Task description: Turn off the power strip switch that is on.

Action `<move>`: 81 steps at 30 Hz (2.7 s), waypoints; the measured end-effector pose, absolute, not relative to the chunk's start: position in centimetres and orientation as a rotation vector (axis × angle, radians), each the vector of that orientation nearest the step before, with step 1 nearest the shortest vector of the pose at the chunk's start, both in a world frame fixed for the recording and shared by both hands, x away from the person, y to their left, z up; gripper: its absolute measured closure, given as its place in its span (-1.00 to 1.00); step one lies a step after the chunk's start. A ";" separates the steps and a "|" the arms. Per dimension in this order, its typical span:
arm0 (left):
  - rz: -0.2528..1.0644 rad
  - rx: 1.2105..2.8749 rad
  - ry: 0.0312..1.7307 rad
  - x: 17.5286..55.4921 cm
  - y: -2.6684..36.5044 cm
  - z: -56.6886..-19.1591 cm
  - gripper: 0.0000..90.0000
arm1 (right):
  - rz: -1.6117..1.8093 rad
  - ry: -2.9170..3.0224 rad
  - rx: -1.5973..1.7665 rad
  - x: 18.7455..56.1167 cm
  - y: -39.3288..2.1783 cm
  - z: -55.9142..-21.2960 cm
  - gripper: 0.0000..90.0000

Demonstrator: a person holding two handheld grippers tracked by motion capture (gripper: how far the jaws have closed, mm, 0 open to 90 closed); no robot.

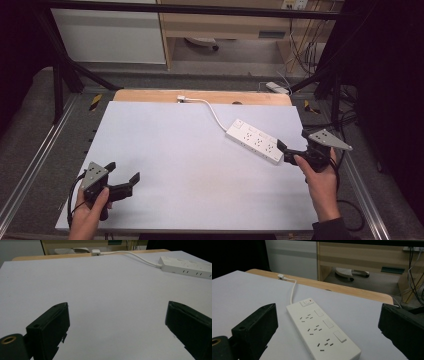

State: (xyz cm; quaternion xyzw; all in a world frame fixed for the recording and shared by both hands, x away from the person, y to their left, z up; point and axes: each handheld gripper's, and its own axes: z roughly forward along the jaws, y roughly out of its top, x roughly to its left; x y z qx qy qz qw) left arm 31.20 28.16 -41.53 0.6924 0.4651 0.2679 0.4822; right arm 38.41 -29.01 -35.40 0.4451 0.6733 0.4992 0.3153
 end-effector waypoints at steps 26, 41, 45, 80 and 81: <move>0.661 1.680 1.137 31.2 28.1 -41.4 -0.87 | 1.324 1.728 1.238 42.9 -27.6 -34.9 -0.26; 0.655 1.682 1.145 31.3 28.2 -41.6 -0.87 | 1.319 1.722 1.172 43.9 -27.5 -35.3 0.30; 0.651 1.681 1.151 31.3 28.2 -41.7 -0.87 | 1.308 1.726 1.161 44.3 -27.5 -35.6 0.48; 0.658 1.673 1.172 31.4 28.5 -41.7 -0.87 | 1.218 1.799 1.267 47.3 -28.9 -39.0 1.00; 0.656 1.671 1.174 31.5 28.5 -41.7 -0.87 | 1.212 1.800 1.281 47.4 -29.1 -39.3 1.00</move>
